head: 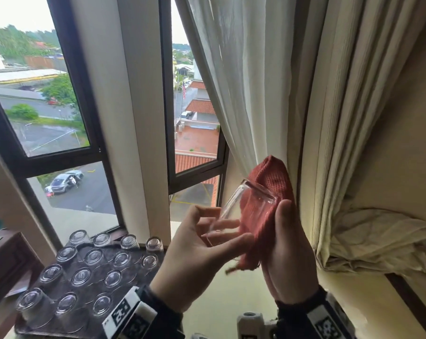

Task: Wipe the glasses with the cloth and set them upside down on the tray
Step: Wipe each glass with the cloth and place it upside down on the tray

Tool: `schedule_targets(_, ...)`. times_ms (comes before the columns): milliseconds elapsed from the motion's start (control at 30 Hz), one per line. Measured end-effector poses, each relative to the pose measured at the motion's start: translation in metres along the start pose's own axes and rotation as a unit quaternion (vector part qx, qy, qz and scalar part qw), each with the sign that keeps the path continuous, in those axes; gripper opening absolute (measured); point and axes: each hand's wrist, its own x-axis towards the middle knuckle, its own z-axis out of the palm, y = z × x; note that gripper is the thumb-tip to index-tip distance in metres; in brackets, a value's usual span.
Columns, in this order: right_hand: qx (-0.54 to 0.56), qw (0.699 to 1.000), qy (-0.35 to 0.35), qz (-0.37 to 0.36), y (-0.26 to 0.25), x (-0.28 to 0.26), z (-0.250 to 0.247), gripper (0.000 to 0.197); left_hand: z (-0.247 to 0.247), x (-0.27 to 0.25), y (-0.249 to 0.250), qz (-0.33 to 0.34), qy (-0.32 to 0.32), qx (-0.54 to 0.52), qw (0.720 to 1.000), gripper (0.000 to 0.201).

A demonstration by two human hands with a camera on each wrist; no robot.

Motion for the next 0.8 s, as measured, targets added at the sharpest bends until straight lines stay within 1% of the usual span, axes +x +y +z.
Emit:
schedule_targets(100, -0.059, 0.995, -0.022, -0.083, -0.007, 0.0, 0.003, 0.057, 0.012, 0.002, 0.005, -0.001, -0.028, 0.052, 0.998, 0.068)
schedule_targets(133, -0.069, 0.991, -0.036, -0.105, -0.011, -0.002, 0.003, 0.047, 0.015, 0.003, 0.007, 0.001, -0.033, 0.05, 0.998, 0.065)
schedule_targets(200, -0.128, 0.979, -0.046, -0.149, -0.017, -0.006, 0.003, 0.037, 0.017, 0.007, 0.013, -0.006, -0.027, 0.012, 1.0, 0.058)
schedule_targets(233, -0.173, 0.968, -0.04, -0.178, -0.017, -0.009, 0.003, 0.036, 0.017, 0.01, 0.016, -0.01, -0.016, -0.01, 1.0, 0.058)
schedule_targets(300, -0.237, 0.942, -0.039, -0.233, -0.01, -0.016, 0.004, 0.043, 0.016, 0.017, 0.023, -0.015, 0.005, -0.056, 0.998, 0.063)
schedule_targets(400, -0.306, 0.91, -0.041, -0.275, 0.001, -0.022, 0.01, 0.051, 0.016, 0.026, 0.034, -0.019, 0.016, -0.127, 0.992, 0.067)
schedule_targets(467, -0.359, 0.875, -0.06, -0.319, 0.009, -0.022, 0.011, 0.053, 0.019, 0.03, 0.04, -0.018, 0.01, -0.164, 0.986, 0.068)
schedule_targets(533, -0.415, 0.836, -0.061, -0.353, 0.012, -0.019, 0.012, 0.051, 0.022, 0.033, 0.043, -0.019, -0.002, -0.192, 0.981, 0.068)
schedule_targets(600, -0.448, 0.815, -0.037, -0.365, 0.009, -0.017, 0.013, 0.048, 0.023, 0.034, 0.044, -0.016, -0.014, -0.183, 0.983, 0.068)
schedule_targets(667, -0.46, 0.813, -0.019, -0.356, 0.003, -0.015, 0.013, 0.045, 0.022, 0.032, 0.043, -0.007, -0.031, -0.144, 0.989, 0.065)
schedule_targets(800, -0.533, 0.806, -0.012, -0.256, -0.011, -0.012, 0.008, 0.042, 0.026, 0.026, 0.036, -0.017, -0.096, -0.069, 0.993, 0.054)
